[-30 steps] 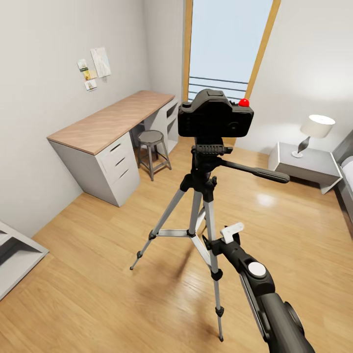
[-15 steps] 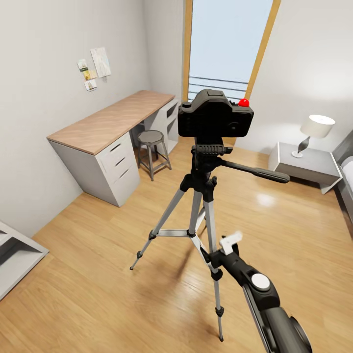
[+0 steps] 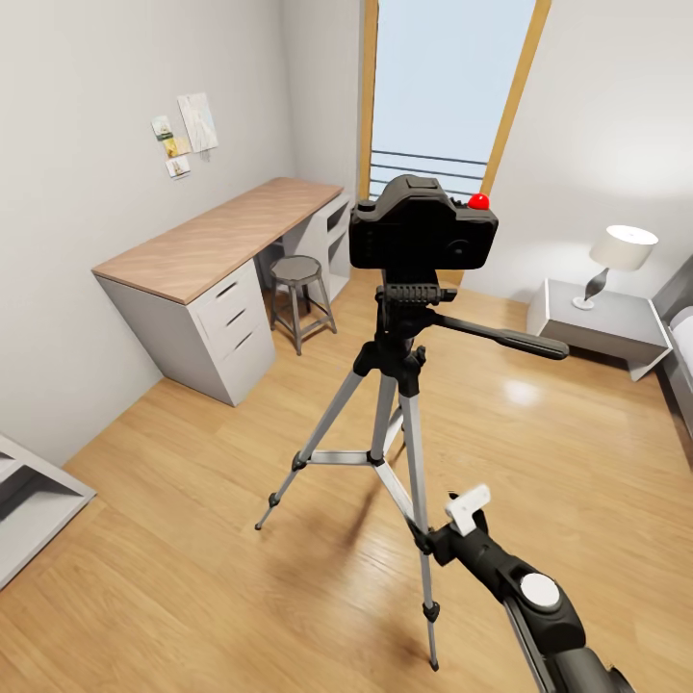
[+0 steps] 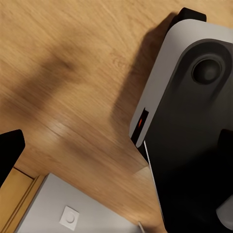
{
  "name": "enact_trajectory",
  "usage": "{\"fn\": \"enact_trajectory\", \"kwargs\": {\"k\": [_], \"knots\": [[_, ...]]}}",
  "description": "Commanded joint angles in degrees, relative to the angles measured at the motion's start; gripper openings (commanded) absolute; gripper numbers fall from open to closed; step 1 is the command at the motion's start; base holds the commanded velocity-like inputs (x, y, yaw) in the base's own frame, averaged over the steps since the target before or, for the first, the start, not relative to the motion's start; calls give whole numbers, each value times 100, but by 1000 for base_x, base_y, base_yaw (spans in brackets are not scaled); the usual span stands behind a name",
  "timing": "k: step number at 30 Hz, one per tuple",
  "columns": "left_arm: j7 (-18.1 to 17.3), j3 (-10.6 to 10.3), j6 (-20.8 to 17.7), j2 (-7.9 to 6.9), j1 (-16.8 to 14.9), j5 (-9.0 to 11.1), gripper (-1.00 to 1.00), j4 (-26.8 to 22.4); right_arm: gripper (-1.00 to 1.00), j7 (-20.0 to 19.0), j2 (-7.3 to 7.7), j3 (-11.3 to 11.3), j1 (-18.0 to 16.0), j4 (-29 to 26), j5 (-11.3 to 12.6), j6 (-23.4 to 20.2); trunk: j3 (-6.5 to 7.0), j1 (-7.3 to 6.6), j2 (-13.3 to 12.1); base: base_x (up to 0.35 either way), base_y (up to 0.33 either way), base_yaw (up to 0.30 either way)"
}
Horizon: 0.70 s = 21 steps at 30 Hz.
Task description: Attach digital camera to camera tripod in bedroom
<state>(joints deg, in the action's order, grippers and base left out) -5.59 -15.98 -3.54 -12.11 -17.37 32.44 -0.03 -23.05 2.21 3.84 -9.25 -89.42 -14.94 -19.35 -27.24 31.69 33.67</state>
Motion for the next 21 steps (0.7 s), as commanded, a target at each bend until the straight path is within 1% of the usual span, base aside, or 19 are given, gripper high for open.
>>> {"fn": "enact_trajectory", "kwargs": {"k": [1,6,8,16,21], "knots": [[-21,-44,-23,-2,-3,62,100,0,100,-33,14,-4,30,-11,-54,-22,-6,2,6,0,0,0],[-21,-45,-24,1,-3,61,100,2,100,-45,47,-36,203,-10,-47,-15,-6,2,6,0,0,0],[-21,-42,-24,2,-3,61,100,2,100,-48,57,-83,268,-8,-44,-12,-6,2,6,0,0,0],[-21,-44,-22,6,49,61,100,3,100,-62,196,-505,625,11,-29,19,-6,2,6,0,0,0],[-21,-45,-18,7,119,61,100,3,100,-66,245,-740,903,53,-23,41,-6,2,6,0,0,0]]}}
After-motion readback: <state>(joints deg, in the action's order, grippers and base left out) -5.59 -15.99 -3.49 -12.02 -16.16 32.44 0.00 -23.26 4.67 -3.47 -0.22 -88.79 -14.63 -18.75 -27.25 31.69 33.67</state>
